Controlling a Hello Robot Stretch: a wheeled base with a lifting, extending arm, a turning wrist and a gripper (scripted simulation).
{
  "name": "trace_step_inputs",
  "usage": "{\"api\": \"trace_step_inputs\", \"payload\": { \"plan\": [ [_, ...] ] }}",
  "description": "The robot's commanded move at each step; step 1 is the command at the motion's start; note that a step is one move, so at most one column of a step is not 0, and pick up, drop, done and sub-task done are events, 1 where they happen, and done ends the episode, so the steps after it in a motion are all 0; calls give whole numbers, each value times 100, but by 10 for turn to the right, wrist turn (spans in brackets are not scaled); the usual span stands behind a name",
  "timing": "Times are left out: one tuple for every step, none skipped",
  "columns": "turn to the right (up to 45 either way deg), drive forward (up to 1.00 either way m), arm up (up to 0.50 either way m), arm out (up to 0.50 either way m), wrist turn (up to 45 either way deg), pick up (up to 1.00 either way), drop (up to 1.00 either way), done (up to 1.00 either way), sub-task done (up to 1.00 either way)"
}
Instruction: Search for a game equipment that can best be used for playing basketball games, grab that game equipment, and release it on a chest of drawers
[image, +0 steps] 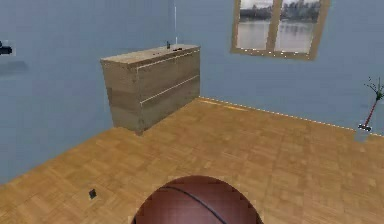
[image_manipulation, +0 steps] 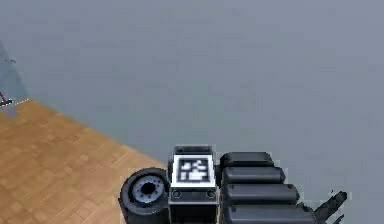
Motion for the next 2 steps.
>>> {"api": "trace_step_inputs", "payload": {
  "plan": [
    [0,100,0,0,0,0,0,0,0],
    [0,100,0,0,0,0,0,0,0]
  ]
}}
